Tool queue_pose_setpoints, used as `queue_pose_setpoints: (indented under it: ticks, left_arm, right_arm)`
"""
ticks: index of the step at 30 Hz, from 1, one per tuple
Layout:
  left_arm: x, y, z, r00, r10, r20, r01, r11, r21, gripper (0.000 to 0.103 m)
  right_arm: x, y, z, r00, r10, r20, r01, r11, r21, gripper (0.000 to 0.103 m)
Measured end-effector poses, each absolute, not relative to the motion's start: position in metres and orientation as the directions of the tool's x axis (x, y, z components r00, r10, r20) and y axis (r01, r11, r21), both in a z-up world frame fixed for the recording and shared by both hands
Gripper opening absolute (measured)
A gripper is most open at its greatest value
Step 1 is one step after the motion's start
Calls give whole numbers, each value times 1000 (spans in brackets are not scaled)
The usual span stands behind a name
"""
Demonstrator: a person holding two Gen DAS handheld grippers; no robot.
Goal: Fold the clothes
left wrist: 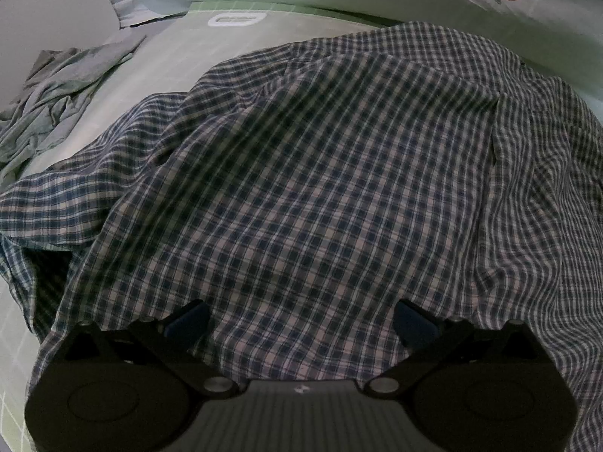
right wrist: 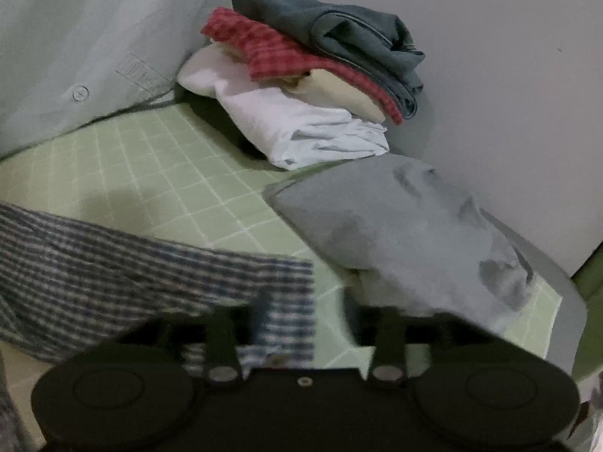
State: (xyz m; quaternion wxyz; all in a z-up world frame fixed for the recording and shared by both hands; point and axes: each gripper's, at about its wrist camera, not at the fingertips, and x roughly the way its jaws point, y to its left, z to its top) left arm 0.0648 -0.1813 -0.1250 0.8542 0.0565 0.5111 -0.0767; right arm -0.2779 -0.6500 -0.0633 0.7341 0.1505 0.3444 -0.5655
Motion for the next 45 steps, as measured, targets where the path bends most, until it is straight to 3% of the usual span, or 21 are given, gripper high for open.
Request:
queue_pose_setpoints:
  ticks: [2,4,5,9,15,21,26,34,36,37,38,39,42,45]
  left_arm:
    - [64,-181,-125,471,-77,-879,191,982,16,103]
    - [63,-179,-124,456,-80,-886,199,980,14,103]
    - [61,-176,-121,450,-84,-889,200,980,8,103]
    - [43,-154,-101,492,-125,-862,151,987,-57,103]
    - [3,-100,-72,591,-30,-806,6,999,-33,103]
    - [-6,-39,-62,624,85,-777,-114,993,17,101]
    - [25,0,-67,602,57,-797,-109,994,-11,84]
    - [84,22,-93,587,-9,-810,28,1000,10,77]
    - [96,29,-99,580,-20,-814,48,999,9,62]
    - [101,34,-101,580,-30,-814,56,998,3,47]
    - [106,39,-102,580,-40,-814,65,998,-2,24]
    - [110,44,-101,583,-29,-812,59,998,6,11]
    - [118,62,-84,633,49,-773,8,998,70,7]
    - [118,74,-55,736,127,-665,-8,984,179,7]
  right_arm:
    - [-272,-639,-63,151,-725,-672,936,324,-139,73]
    - [-260,-626,-61,255,-692,-675,921,386,-48,99]
    - [-254,-619,-61,321,-665,-674,906,424,13,101]
    - [-223,-580,-60,506,-500,-703,802,572,171,103]
    - [-187,-513,-84,532,-310,-788,586,807,79,103]
    - [-185,-478,-101,513,-267,-816,497,867,29,103]
    - [-190,-464,-103,489,-333,-806,576,817,12,103]
    - [-195,-436,-109,435,-473,-766,738,675,3,103]
    - [-197,-428,-111,425,-513,-746,769,640,-2,103]
    - [-197,-424,-113,419,-533,-735,784,621,-4,103]
    - [-199,-420,-113,414,-549,-726,795,606,-4,103]
    - [-201,-417,-114,409,-565,-716,807,590,-5,103]
    - [-203,-408,-117,410,-606,-682,825,566,-7,103]
    - [-207,-403,-122,423,-639,-642,830,557,-7,103]
